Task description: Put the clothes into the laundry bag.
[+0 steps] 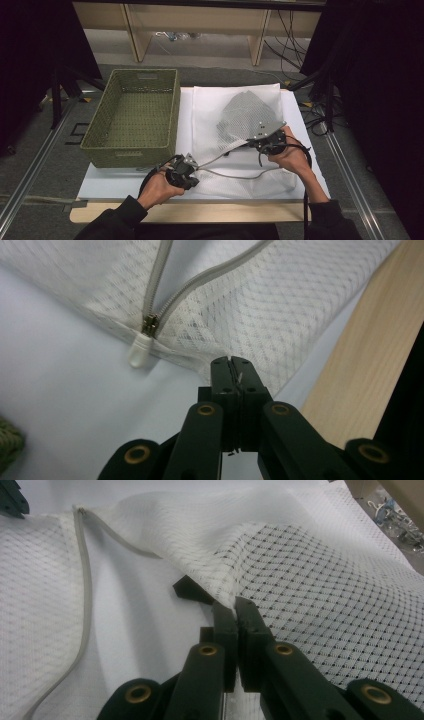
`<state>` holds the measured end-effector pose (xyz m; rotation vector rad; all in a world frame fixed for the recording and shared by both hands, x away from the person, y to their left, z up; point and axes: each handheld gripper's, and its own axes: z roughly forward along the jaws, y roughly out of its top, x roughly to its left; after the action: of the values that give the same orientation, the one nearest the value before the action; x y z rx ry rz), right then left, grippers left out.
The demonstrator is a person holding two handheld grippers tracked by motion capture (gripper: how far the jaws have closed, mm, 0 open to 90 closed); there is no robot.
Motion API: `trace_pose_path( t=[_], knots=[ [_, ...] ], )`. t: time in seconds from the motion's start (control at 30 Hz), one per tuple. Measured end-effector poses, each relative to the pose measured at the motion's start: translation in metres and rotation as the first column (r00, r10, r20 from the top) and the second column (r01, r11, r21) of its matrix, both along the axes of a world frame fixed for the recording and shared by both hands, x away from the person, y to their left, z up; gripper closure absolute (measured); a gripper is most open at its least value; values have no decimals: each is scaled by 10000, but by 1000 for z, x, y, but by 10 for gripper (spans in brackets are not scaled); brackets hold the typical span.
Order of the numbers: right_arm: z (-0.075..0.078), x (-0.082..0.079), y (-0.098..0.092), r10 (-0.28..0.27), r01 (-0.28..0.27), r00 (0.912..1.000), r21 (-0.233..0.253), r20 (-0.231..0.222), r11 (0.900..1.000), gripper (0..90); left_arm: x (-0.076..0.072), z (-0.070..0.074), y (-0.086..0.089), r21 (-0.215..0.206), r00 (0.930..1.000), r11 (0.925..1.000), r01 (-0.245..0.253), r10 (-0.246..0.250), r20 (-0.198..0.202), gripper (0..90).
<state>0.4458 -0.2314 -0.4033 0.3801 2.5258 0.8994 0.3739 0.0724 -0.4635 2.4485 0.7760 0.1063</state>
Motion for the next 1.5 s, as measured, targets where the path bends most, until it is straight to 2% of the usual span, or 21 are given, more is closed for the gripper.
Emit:
trace_pose_path(
  t=[0.2,0.27,0.3,0.37,0.4,0.43,0.47,0.53,0.63,0.67,0.7,0.77,0.83,1.07,1.13,1.23,1.27,1.37,1.4,1.47,1.5],
  knots=[
    [-7,-6,1,-71,67,9995,-148,-304,9999,895,-4,-1,8,-99,9999,9999,-108,107,-104,882],
    [-11,-7,2,147,-158,9994,-343,-301,9993,895,-6,0,11,-125,9999,9999,-82,81,-83,864],
    [-13,-9,3,-114,89,9981,-403,-606,9991,895,-7,1,12,-73,10000,10000,-46,45,-66,847],
    [-20,-9,4,43,-76,9981,-533,-616,9986,895,-8,3,15,-248,9998,9997,44,-39,202,788],
    [-23,-9,4,169,-210,9976,-608,-669,9979,895,-9,4,16,-337,9998,9994,59,-53,169,768],
    [-26,-9,4,201,-245,9976,-669,-660,9975,895,-11,2,14,-844,9989,9954,-454,464,99,738],
    [-27,-10,4,158,-219,9964,-725,-830,9971,895,-9,5,19,-429,9998,9991,8,0,209,699],
    [-31,-10,4,316,-380,9969,-889,-722,9953,895,-11,6,21,-512,9996,9987,-56,70,275,635],
    [-34,-12,4,186,-284,9944,-933,-1037,9952,895,-13,5,21,-1239,9968,9905,-603,663,451,528],
    [-36,-12,4,178,-263,9952,-880,-960,9958,895,-14,4,22,-1287,9960,9888,-758,812,378,506],
    [-36,-13,3,107,-211,9940,-959,-1085,9952,895,-13,6,24,-1186,9963,9909,-639,701,494,486],
    [-39,-12,3,206,-316,9937,-993,-1100,9946,895,-15,5,25,-1419,9936,9855,-929,1009,509,433],
    [-42,-13,2,138,-251,9941,-1041,-1076,9943,895,-15,7,28,-1365,9920,9851,-1050,1135,561,395],
    [-52,-14,2,103,-267,9906,-1191,-1363,9925,895,-18,7,39,-1673,9800,9731,-1586,1757,931,331],
    [-53,-15,1,56,-229,9893,-1172,-1459,9928,895,-18,8,44,-1807,9685,9641,-1948,2182,1199,330],
    [-53,-16,1,95,-253,9913,-1199,-1313,9925,895,-18,9,49,-1858,9624,9575,-2206,2446,1181,324],
    [-54,-17,1,80,-255,9887,-1158,-1494,9929,895,-17,9,51,-1788,9639,9613,-2097,2340,1274,318],
    [-56,-18,0,76,-265,9874,-1182,-1581,9926,895,-19,7,52,-1692,9656,9643,-2036,2264,1278,311],
    [-56,-18,0,80,-281,9879,-1279,-1550,9914,895,-20,7,51,-1643,9618,9609,-2230,2443,1232,311],
    [-56,-19,-1,78,-271,9872,-1193,-1595,9925,895,-20,7,52,-1612,9657,9661,-2016,2236,1323,311],
    [-56,-19,-1,115,-296,9884,-1177,-1515,9926,895,-20,7,52,-1624,9644,9649,-2065,2288,1325,310]
  ],
)
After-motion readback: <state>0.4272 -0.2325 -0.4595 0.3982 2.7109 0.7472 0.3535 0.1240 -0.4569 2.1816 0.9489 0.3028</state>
